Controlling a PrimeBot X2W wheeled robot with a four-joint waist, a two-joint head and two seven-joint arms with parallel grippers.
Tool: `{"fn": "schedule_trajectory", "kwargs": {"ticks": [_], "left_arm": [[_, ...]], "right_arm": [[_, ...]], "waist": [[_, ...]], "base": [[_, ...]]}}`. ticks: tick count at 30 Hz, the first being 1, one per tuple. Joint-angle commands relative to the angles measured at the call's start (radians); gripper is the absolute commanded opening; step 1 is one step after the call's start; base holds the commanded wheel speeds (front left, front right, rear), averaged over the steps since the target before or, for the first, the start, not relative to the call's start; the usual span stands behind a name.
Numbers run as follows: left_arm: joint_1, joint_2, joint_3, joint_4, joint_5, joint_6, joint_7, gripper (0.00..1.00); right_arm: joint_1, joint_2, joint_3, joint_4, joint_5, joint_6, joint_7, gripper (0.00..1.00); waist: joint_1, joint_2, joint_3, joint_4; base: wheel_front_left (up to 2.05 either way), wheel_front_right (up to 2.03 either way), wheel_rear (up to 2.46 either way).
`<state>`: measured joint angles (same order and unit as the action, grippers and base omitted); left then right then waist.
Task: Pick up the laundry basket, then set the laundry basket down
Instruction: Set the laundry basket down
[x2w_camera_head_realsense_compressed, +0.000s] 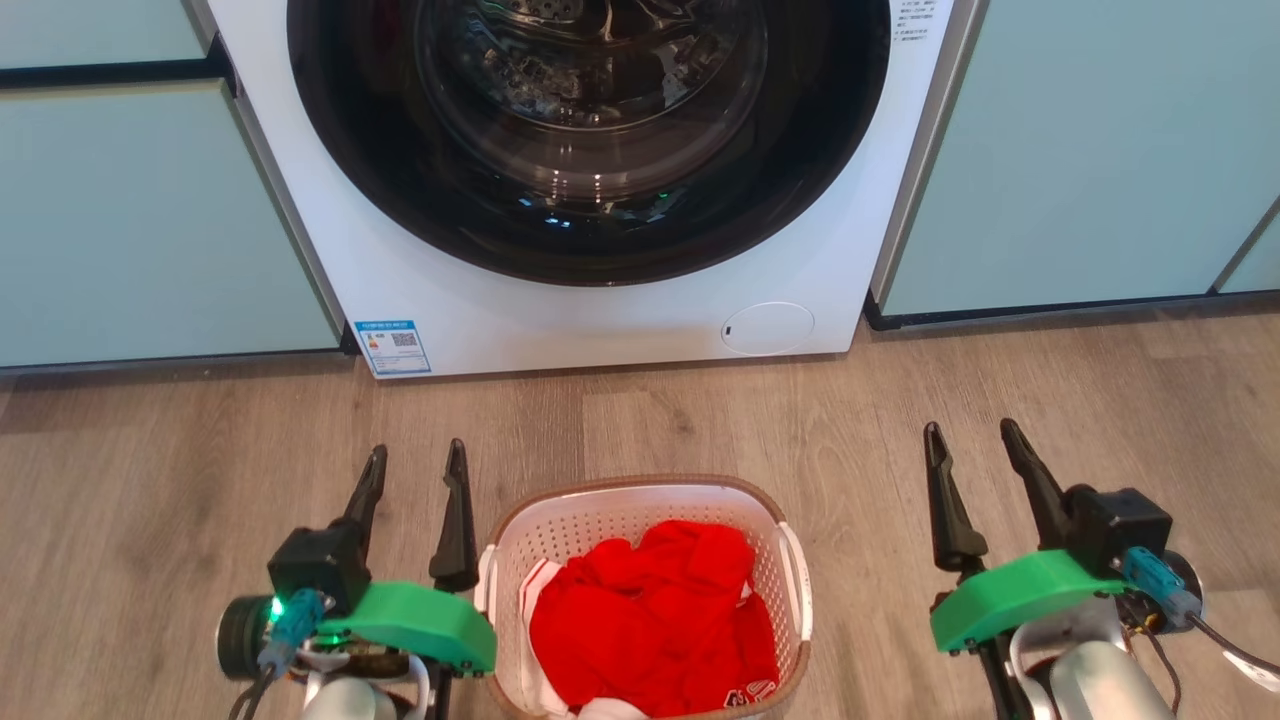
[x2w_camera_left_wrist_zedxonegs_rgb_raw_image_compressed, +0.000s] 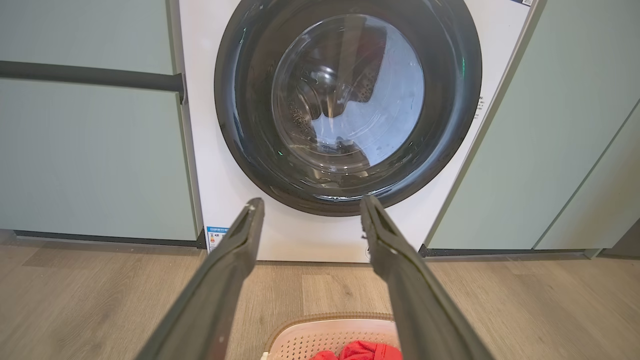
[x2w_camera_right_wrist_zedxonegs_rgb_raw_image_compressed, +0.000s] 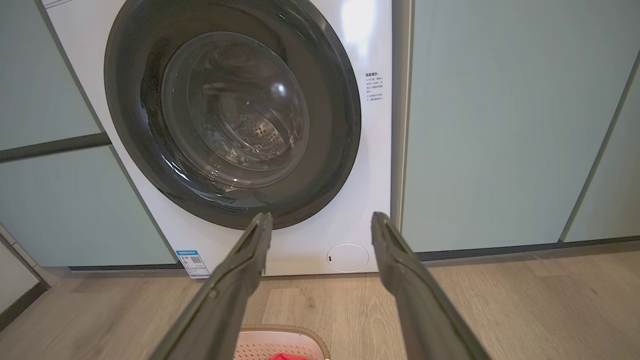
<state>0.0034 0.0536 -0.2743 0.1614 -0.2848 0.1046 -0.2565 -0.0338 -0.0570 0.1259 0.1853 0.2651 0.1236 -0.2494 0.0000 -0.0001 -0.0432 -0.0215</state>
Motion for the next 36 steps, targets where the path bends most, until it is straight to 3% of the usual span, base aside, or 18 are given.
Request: {"fn": "schedule_trajectory", "kwargs": {"ticks": [1, 36], "left_arm": [[-0.044, -0.003, 0.035, -0.031, -0.005, -0.006, -0.005, 1.0], [-0.032, -0.003, 0.048, -0.018, -0.035, -0.024, -0.005, 1.0]], "right_arm": [[-0.032, 0.007, 0.023, -0.025, 0.004, 0.007, -0.012, 1.0], [-0.043, 0.007, 0.047, 0.01, 0.004, 0.007, -0.012, 1.0]], "waist": [[0.0, 0.0001, 0.0, 0.001], [0.0, 0.0001, -0.011, -0.011]], "base": [[0.0, 0.0, 0.0], [0.0, 0.0, 0.0]]}}
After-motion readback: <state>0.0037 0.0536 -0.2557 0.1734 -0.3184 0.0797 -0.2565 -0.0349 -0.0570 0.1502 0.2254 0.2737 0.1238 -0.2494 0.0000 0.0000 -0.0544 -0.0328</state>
